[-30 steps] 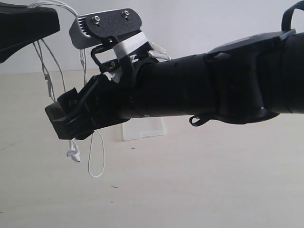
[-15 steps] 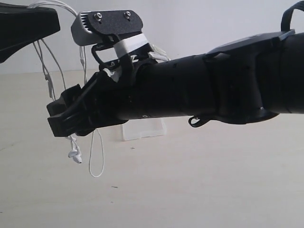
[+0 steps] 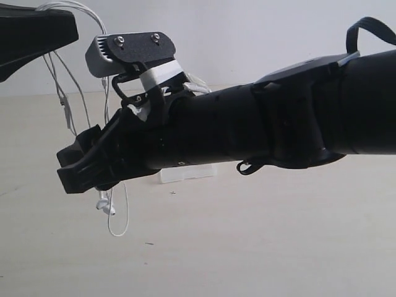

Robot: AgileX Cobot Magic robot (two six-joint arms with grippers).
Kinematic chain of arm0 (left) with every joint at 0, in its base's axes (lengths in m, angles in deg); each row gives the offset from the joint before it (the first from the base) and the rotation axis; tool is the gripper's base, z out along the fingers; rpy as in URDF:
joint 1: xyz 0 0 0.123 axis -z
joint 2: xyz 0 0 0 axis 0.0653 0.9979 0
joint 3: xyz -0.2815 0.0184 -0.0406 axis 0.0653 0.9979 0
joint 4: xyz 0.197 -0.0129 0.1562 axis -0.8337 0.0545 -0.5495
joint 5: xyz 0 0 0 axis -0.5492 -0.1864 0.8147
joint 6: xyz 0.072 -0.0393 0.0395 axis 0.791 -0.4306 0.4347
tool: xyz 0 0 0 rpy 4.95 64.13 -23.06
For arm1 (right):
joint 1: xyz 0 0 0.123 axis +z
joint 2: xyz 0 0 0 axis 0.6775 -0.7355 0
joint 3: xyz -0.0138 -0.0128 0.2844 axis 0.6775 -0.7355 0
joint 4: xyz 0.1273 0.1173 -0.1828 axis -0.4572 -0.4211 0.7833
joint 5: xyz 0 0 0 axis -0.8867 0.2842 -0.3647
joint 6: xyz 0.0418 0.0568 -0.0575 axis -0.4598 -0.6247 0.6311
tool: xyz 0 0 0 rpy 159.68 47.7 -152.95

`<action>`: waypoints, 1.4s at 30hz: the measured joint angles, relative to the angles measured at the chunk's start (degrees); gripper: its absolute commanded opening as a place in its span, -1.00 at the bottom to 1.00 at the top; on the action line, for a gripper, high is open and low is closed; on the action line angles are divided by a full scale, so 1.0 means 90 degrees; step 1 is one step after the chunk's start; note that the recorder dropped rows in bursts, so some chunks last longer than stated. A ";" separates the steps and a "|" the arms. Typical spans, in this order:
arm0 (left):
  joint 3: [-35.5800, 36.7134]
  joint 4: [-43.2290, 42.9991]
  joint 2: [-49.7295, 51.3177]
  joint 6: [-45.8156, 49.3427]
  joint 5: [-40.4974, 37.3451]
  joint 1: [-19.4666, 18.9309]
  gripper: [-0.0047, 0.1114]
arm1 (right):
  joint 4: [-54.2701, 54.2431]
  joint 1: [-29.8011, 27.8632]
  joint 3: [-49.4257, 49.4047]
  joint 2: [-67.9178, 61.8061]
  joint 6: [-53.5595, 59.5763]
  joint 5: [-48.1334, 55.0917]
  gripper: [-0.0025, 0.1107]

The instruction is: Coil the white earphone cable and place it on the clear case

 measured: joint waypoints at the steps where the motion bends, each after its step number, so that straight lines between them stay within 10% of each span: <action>1: 0.0000 0.0000 0.0000 0.0000 0.0000 0.0000 -0.92 | 0.0000 0.0000 0.0000 0.0000 -0.0003 0.0000 -0.01; 42: 0.0000 0.0000 0.0000 -0.0035 0.0005 0.0000 -0.92 | 0.0000 0.0000 0.0175 -0.0039 -0.0055 0.0442 -0.49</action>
